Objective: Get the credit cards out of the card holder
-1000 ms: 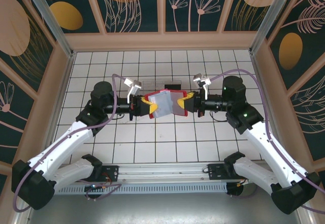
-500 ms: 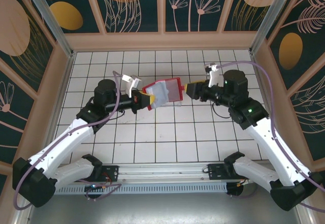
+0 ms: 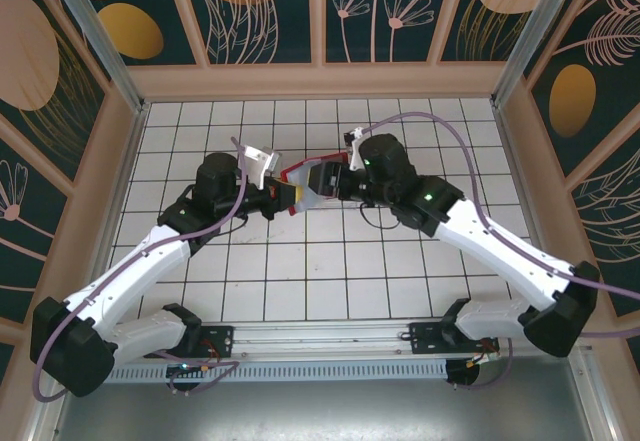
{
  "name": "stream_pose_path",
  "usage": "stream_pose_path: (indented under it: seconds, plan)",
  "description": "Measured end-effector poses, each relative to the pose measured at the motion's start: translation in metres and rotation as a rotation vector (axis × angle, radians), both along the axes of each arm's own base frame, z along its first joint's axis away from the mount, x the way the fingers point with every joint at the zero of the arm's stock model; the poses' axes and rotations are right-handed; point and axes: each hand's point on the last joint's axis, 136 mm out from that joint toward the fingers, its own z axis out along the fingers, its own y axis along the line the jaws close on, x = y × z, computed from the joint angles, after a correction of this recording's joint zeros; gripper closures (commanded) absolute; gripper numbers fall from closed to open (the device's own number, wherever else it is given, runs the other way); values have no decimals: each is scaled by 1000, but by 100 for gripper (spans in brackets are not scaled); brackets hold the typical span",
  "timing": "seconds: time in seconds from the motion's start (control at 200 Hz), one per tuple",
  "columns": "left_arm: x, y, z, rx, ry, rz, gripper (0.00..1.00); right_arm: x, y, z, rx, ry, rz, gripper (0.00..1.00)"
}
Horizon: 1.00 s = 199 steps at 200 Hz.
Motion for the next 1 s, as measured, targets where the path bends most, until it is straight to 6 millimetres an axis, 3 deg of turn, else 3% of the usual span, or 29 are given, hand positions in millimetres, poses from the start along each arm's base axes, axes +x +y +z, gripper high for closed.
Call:
stream_pose_path:
  seconds: [0.165,0.345,0.605,0.766,0.996]
  plan:
    - [-1,0,-2,4,6,0,100,18,15,-13,-18,51,-59,31]
    - [-1,1,-4,14,7,2,100,24,27,-15,-14,73,-79,30]
    - [-4,6,-1,21,2,11,100,27,25,-17,-23,78,-112,38]
    - [-9,7,3,10,-9,7,100,25,18,-12,-15,60,-134,49]
    - [-12,7,7,-5,-6,3,100,21,11,-5,5,38,-136,74]
